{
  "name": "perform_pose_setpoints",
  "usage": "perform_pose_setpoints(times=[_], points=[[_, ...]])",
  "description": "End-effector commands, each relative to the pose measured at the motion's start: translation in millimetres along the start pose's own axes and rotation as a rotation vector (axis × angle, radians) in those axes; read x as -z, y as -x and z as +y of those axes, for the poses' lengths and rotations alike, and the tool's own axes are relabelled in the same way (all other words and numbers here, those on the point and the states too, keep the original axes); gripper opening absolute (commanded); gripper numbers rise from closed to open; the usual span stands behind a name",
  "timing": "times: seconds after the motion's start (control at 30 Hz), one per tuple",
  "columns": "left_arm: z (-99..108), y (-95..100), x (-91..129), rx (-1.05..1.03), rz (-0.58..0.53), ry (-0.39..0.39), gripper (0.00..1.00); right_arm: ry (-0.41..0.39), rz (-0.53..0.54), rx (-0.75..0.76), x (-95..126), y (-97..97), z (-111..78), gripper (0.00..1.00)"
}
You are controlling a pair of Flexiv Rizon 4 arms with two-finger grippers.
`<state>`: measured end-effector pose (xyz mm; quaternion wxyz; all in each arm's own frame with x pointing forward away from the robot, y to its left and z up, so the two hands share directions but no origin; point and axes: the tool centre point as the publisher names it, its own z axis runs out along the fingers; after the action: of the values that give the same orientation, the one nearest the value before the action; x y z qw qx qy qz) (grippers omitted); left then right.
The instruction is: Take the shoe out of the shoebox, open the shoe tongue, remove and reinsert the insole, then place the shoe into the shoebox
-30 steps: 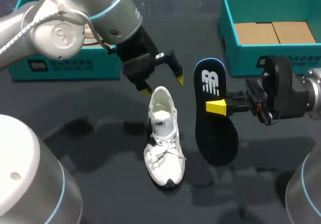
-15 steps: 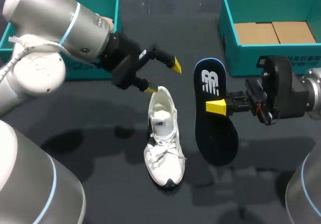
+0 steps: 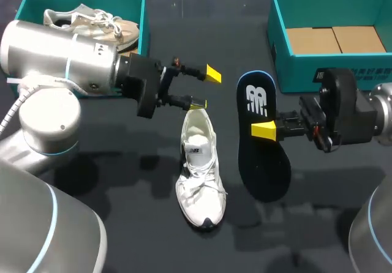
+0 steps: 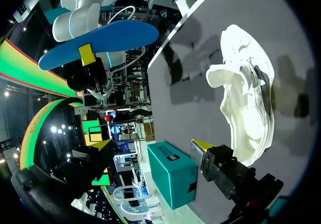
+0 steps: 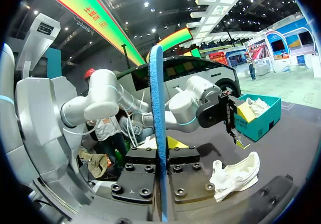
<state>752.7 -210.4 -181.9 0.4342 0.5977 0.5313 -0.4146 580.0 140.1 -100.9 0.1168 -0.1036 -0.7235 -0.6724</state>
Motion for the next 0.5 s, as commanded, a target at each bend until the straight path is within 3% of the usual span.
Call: perform_pose_setpoints(times=[0.03, 0.5], points=[[2.9, 7.7, -2.7, -0.025, -0.166, 0.034, 1.0, 0.0, -0.002, 0.0, -1.2, -0.3, -1.0, 0.0], [4.1, 12.5, 3.0, -0.068, -0.181, 0.063, 1.0, 0.0, -0.002, 0.0, -1.2, -0.3, -1.0, 0.0]])
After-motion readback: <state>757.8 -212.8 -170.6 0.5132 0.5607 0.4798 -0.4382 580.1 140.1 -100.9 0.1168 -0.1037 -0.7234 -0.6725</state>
